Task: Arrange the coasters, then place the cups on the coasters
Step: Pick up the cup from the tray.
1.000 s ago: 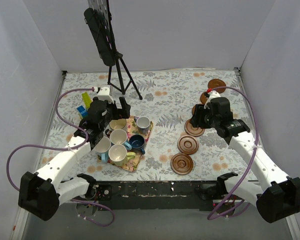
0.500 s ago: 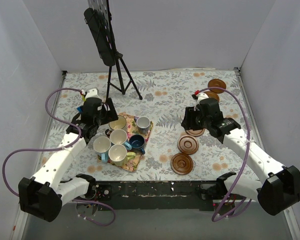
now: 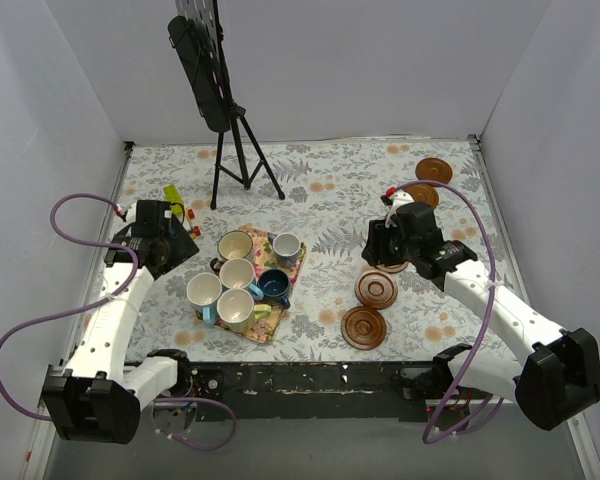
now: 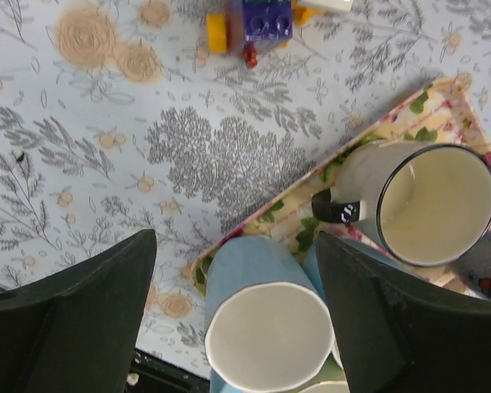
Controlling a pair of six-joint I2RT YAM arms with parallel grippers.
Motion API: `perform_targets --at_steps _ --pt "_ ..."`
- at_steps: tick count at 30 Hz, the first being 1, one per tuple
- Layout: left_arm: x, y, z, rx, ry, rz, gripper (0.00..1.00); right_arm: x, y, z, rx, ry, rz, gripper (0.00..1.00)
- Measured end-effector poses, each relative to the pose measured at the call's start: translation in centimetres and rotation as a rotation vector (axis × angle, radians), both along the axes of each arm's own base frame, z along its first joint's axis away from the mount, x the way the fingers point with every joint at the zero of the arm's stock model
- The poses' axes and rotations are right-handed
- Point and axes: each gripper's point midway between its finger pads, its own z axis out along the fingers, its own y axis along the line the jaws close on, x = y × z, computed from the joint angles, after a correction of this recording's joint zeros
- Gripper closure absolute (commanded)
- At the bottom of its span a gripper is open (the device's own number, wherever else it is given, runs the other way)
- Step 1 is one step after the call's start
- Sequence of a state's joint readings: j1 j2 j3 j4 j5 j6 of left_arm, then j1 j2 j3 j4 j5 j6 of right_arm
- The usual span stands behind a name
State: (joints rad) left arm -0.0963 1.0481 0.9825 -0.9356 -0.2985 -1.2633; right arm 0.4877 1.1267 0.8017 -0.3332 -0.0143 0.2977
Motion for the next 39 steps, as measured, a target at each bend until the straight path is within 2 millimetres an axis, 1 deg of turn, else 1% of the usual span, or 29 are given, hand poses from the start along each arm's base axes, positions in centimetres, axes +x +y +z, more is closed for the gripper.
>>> perform_targets --at_steps 2,4,8,13,17,23,27,30,35,39 --pt "-0.8 0.1 -0.4 -0.029 0.032 0.015 0.27 0.0 0.0 0.0 -0.005 -0.005 0.006 0.44" --pt "-1.5 -0.3 -0.9 -0.054 0.061 0.016 0.32 -0.1 -0.1 0.1 -0.006 -0.014 0.01 0.44" --pt "-3.5 -0.5 -2.5 -0.08 0.132 0.041 0.32 -0.2 -0.4 0.0 -0.016 -0.026 0.005 0.44" --pt "-4.8 0.0 -2.3 -0.07 0.149 0.095 0.33 -0.3 -0.8 -0.6 -0.032 -0.033 0.005 0.44" --pt "-5.1 0.0 -1.5 -0.08 0.115 0.112 0.31 -0.4 -0.8 -1.0 -0.041 -0.026 0.009 0.44" --pt "-5.8 -1.0 -1.0 -0.126 0.096 0.084 0.34 -0.2 -0.7 -1.6 -0.049 -0.013 0.011 0.44" --pt "-6.5 -1.7 -1.5 -0.15 0.114 0.068 0.37 0.0 -0.6 -1.5 -0.046 -0.02 0.012 0.44" --pt "-6.9 -1.9 -2.3 -0.161 0.14 0.062 0.42 0.1 -0.6 -1.4 -0.044 -0.023 0.011 0.44" --pt "-7.4 -2.5 -3.7 -0.186 0.186 0.051 0.53 -0.1 -0.3 -1.4 -0.032 -0.017 0.027 0.44" --pt "-7.0 -2.6 -3.7 -0.191 0.177 0.048 0.53 -0.1 -0.2 -1.5 -0.03 -0.018 0.029 0.44"
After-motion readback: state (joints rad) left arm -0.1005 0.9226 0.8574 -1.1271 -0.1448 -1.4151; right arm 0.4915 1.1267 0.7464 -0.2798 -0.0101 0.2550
